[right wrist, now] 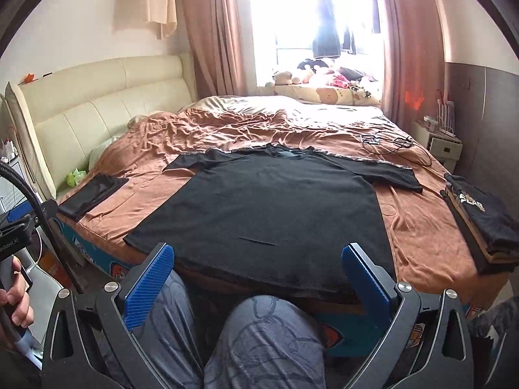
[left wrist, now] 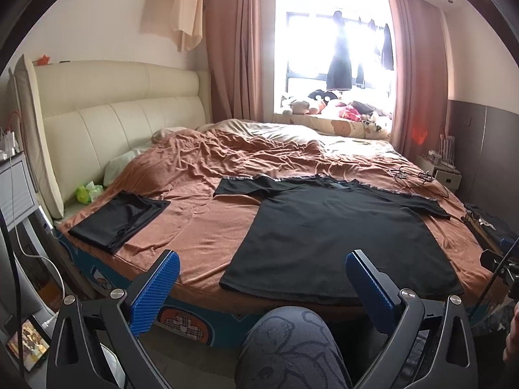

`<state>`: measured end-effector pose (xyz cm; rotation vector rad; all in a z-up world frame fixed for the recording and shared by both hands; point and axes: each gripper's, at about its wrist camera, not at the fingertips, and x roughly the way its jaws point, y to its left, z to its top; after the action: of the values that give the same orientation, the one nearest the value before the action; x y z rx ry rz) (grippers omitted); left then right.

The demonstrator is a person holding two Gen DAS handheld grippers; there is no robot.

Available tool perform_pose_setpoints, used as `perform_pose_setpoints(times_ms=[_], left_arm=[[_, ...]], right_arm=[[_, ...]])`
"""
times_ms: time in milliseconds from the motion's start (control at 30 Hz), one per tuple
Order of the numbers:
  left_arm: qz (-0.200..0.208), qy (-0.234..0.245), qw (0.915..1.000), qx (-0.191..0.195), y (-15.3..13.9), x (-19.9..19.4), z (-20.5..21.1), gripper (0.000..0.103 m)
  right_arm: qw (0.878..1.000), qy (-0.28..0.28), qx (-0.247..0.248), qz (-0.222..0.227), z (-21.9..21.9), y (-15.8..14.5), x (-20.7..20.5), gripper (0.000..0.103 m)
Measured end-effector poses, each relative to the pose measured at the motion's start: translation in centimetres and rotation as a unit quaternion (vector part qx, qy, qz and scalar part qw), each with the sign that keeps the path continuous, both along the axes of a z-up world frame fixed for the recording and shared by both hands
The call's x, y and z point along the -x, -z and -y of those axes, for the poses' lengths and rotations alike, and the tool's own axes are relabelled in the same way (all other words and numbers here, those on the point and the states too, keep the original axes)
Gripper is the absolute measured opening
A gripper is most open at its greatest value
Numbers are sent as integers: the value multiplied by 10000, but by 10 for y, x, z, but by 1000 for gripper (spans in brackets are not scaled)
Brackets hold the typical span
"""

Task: Fold small clothes
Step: 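Move both grippers toward the flat black T-shirt on the bed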

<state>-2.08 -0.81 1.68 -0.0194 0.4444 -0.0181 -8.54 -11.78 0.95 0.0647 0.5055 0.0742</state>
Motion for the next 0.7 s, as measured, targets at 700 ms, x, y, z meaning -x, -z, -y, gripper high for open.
perform_pose_setpoints(times_ms=[700], left_arm=[[38,16,9997,221,-4,-1,-5,103]], right_arm=[[10000,-38,-86,-29,2,5,-4,103]])
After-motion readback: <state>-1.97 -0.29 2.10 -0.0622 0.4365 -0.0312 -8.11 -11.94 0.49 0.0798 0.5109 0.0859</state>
